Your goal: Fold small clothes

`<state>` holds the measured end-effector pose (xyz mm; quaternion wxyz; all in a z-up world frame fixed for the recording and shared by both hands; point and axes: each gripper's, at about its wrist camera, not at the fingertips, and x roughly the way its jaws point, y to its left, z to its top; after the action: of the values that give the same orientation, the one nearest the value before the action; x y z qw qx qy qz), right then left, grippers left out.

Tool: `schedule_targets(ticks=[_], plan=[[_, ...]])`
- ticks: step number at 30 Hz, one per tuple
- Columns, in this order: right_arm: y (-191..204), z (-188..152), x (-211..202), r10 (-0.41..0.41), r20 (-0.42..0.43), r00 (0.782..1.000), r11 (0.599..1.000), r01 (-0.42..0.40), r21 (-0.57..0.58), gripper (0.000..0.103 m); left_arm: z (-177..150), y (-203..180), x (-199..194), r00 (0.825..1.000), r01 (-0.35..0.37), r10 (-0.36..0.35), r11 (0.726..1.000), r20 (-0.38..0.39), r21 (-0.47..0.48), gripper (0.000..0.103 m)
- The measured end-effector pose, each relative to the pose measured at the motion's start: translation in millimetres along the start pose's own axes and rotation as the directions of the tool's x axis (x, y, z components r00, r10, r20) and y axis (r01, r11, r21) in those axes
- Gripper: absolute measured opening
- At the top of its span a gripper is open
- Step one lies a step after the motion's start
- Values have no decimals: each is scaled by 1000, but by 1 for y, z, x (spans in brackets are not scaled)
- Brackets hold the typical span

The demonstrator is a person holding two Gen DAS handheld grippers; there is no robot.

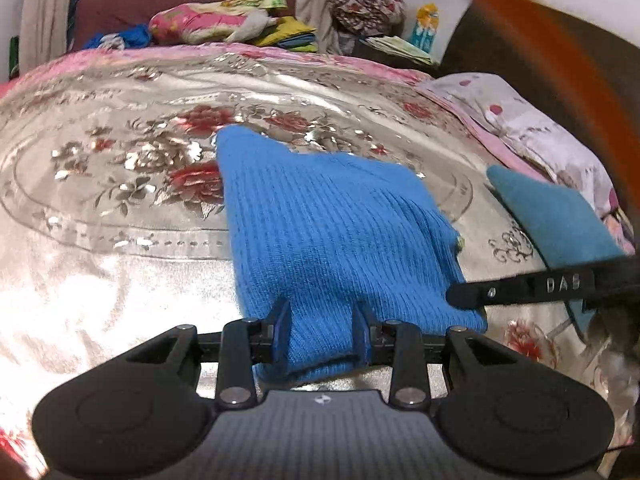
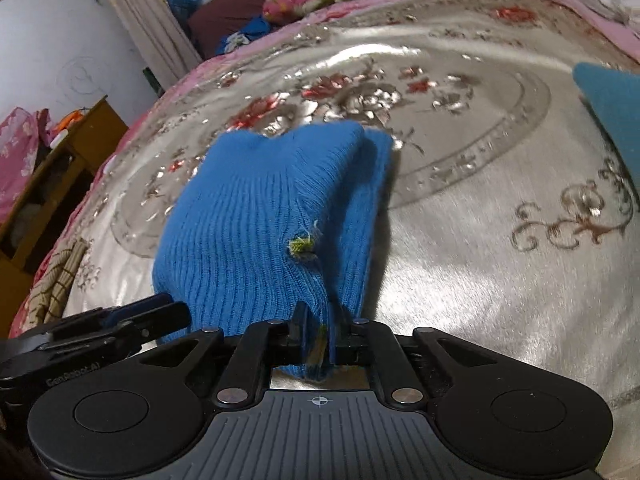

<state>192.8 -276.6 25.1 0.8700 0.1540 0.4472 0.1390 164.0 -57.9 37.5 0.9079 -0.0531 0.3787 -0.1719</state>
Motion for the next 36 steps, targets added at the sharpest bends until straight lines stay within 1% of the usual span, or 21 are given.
schedule_targets(ticks=[2,3,5,8,9,10,11,14,18,19,20,21,22,24,27,29,30,32,34,36], plan=[[1,4,-4,5,-5,1000,1000,-5,5,12,3,-1,-5,1000,13,-13,1000,4,11,39],[3,5,-8,9,2,1000,1000,-9,2,17,5,0,-8,1000,16,-17,1000,8,15,39],[6,11,-18,15,20,1000,1000,-14,-9,18,11,1,-12,1000,16,-16,1000,23,24,39],[9,23,-30,24,72,997,1000,-23,-5,26,23,2,-14,998,12,-14,1000,54,22,39],[10,29,-30,14,94,996,1000,-14,-1,32,26,3,-14,998,9,-10,1000,64,21,39],[10,34,-29,4,108,994,1000,-5,7,36,29,4,-13,997,3,-5,1000,71,19,39],[8,40,-25,-5,122,993,1000,2,23,36,32,6,-11,997,0,-1,1000,73,13,39],[3,54,-3,-18,119,993,997,9,74,37,38,9,1,998,-3,4,1000,62,-14,39],[2,63,25,-42,110,993,994,31,105,37,42,7,15,999,-18,18,1000,51,-6,40],[3,64,29,-52,113,992,994,41,98,33,43,6,17,999,-21,22,1000,47,-4,40],[3,65,33,-77,113,991,994,68,86,29,43,6,18,999,-21,21,1000,43,-2,40],[3,64,36,-103,113,988,992,94,81,17,44,5,20,999,-20,20,1000,39,-2,40],[1,63,38,-108,109,988,992,99,81,13,44,4,20,999,-20,20,1000,36,0,40],[-6,60,36,-124,110,986,989,114,94,10,44,2,21,999,-25,24,1000,32,4,41],[-19,58,32,-178,102,979,979,165,122,7,43,0,20,999,-47,47,999,23,3,45],[-28,54,31,-216,76,974,968,203,144,7,42,0,18,998,-55,55,998,17,0,45],[-31,51,28,-212,72,974,967,199,159,7,42,-1,17,998,-61,61,998,15,-1,46],[-28,46,15,-209,110,972,969,191,155,8,41,-3,14,997,-78,78,997,10,8,46],[-14,42,-2,-216,158,963,974,202,104,15,40,-6,12,996,-90,90,996,5,14,46],[3,38,-14,-199,188,962,980,193,50,15,40,-8,10,995,-98,99,995,-3,16,47]])
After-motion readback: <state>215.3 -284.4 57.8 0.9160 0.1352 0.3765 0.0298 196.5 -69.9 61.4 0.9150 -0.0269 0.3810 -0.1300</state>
